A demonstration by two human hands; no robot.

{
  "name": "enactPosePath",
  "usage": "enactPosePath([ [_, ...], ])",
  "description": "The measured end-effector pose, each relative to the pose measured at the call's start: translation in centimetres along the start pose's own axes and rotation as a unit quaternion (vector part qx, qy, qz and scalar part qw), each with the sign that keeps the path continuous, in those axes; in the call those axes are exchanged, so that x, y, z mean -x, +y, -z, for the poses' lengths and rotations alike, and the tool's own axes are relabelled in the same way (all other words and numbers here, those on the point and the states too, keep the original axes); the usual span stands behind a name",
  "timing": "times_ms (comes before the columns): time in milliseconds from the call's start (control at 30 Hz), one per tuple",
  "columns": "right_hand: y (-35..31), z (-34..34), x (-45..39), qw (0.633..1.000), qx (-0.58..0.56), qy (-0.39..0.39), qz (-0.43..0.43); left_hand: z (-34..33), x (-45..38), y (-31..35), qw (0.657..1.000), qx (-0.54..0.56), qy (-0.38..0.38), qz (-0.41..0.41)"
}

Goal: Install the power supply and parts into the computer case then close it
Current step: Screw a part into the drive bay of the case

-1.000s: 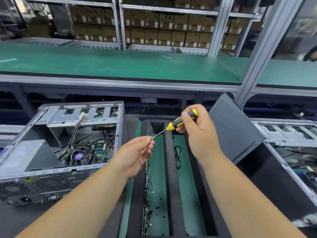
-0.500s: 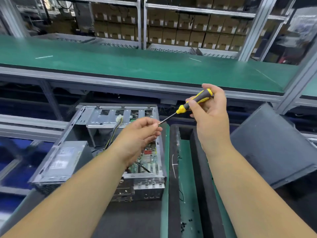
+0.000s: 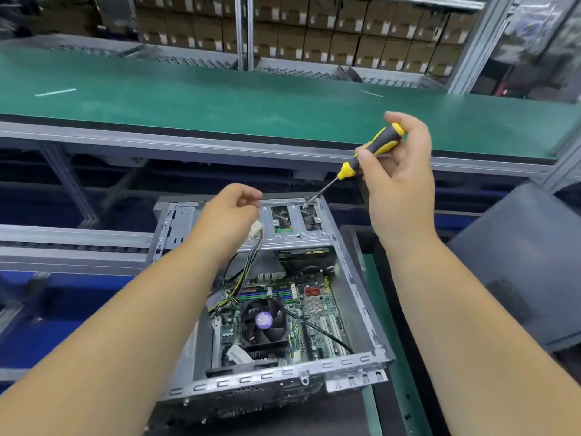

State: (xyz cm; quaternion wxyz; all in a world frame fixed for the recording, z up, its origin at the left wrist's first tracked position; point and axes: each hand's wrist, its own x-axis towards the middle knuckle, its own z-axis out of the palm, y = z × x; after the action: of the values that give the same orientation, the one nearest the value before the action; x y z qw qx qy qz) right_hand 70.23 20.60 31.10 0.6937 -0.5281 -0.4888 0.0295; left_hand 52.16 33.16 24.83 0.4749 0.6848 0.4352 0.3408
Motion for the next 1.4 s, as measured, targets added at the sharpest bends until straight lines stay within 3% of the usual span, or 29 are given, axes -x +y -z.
enactPosePath([
  [267,5.3,-1.8,-1.3,0.98,0.195,-0.029,0.016,-5.0,-3.9,-0.5,0.995,-0.077,-0.054,-0.036],
  [500,9.3,-2.2,0.1,0.966,0.254,-0.009,-0.049,-10.2,-5.6,-3.2,0.947,-0.253,-0.171,-0.099],
  [733,11.2,-2.1,0.6,0.958,0.278,-0.022,-0.063,-11.0,-5.8,-5.1,0.915,-0.31,-0.15,-0.209],
  [967,11.2,-2.1,0.9,0.954,0.291,-0.032,-0.067,-10.8,-5.8,-5.3,0.914,-0.3,-0.167,-0.216],
  [1200,11.0,-1.8,1.0,0.956,0.283,-0.032,-0.067,-11.3,-5.5,-5.5,0.867,-0.394,-0.155,-0.262],
  [1400,10.9,-1.7,1.1,0.96,0.27,-0.045,-0.056,-11.5,-5.5,-5.7,0.863,-0.4,-0.147,-0.27],
])
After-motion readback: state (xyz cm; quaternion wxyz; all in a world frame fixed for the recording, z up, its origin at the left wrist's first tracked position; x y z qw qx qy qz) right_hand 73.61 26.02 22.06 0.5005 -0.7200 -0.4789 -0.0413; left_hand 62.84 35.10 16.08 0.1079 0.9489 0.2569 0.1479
